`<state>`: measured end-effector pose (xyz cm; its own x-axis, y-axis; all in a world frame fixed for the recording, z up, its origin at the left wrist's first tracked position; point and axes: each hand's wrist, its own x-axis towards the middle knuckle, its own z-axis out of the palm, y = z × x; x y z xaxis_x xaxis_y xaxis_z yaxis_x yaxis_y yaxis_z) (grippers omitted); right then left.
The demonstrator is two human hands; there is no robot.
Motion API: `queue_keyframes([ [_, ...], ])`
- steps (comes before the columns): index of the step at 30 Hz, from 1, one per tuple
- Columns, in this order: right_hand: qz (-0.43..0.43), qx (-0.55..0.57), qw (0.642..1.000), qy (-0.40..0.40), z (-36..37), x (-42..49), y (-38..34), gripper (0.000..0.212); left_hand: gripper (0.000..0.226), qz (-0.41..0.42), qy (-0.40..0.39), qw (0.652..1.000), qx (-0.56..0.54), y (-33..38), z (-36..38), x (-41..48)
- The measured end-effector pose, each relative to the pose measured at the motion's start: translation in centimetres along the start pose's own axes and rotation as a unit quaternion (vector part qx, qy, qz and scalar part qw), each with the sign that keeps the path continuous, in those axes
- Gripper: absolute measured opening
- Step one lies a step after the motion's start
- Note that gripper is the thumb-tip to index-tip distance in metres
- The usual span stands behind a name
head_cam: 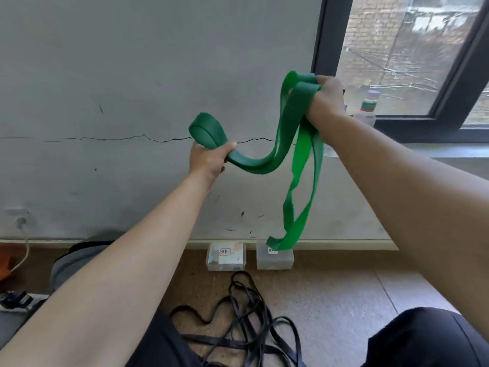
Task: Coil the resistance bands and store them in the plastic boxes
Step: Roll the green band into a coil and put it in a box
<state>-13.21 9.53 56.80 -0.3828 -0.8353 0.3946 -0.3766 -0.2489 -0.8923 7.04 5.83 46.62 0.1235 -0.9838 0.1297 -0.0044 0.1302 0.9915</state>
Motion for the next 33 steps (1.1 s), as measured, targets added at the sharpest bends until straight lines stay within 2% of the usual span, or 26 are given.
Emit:
queue_keyframes([
  [3, 0.045, -0.096, 0.993, -0.053, -0.6, 0.2, 3.9, 0.016, 0.024, 0.005, 0.009, 1.0, 0.015, -0.7, -0.3, 0.2],
  [8, 0.121, -0.287, 0.94, -0.142, -1.0, -0.3, 13.9, 0.015, 0.02, -0.014, 0.021, 0.998, 0.062, -4.3, -0.7, 0.9],
  [12, 0.172, -0.345, 0.899, -0.208, -1.2, -1.4, 21.1, 0.028, 0.039, 0.003, 0.058, 0.995, 0.085, -7.2, -0.7, 1.5],
  [13, 0.19, -0.383, 0.868, -0.252, -1.1, -1.6, 22.4, 0.038, 0.04, 0.006, 0.055, 0.995, 0.08, -7.7, -0.7, 1.7],
  [14, 0.206, -0.435, 0.821, -0.308, -0.9, -1.9, 23.5, 0.055, 0.039, 0.004, 0.049, 0.996, 0.069, -8.0, -0.6, 2.0],
  [16, 0.22, -0.491, 0.728, -0.425, -0.2, -2.7, 24.9, 0.101, 0.035, -0.019, 0.03, 0.999, 0.039, -8.6, -0.4, 2.4],
  [17, 0.223, -0.472, 0.714, -0.466, 0.4, -3.1, 25.3, 0.118, 0.032, -0.038, 0.017, 0.999, 0.025, -8.9, -0.2, 2.5],
  [18, 0.22, -0.43, 0.726, -0.49, 1.2, -3.5, 25.4, 0.127, 0.03, -0.059, 0.004, 0.998, 0.014, -9.5, 0.1, 2.4],
  [19, 0.213, -0.374, 0.756, -0.493, 2.1, -3.9, 25.3, 0.128, 0.029, -0.08, -0.012, 0.997, 0.009, -10.1, 0.5, 2.2],
  [21, 0.186, -0.249, 0.831, -0.46, 4.6, -4.6, 24.5, 0.115, 0.03, -0.114, -0.045, 0.992, 0.012, -11.5, 1.4, 1.1],
  [23, 0.15, -0.141, 0.879, -0.43, 7.2, -5.4, 23.2, 0.096, 0.03, -0.135, -0.066, 0.989, 0.012, -12.4, 2.4, 0.3],
  [25, 0.098, -0.084, 0.9, -0.417, 9.4, -6.1, 22.3, 0.067, 0.028, -0.139, -0.082, 0.987, -0.002, -12.6, 3.0, 0.1],
  [27, 0.059, -0.08, 0.918, -0.384, 10.8, -6.6, 22.0, 0.044, 0.028, -0.134, -0.084, 0.987, -0.011, -12.6, 2.7, 0.3],
  [30, 0.032, -0.088, 0.931, -0.352, 11.5, -7.0, 22.7, 0.043, 0.032, -0.14, -0.082, 0.987, -0.013, -13.2, 1.6, 0.8],
  [33, -0.004, -0.108, 0.932, -0.346, 11.5, -7.1, 23.5, 0.025, 0.045, -0.148, -0.079, 0.986, -0.004, -13.8, 0.9, 0.9],
])
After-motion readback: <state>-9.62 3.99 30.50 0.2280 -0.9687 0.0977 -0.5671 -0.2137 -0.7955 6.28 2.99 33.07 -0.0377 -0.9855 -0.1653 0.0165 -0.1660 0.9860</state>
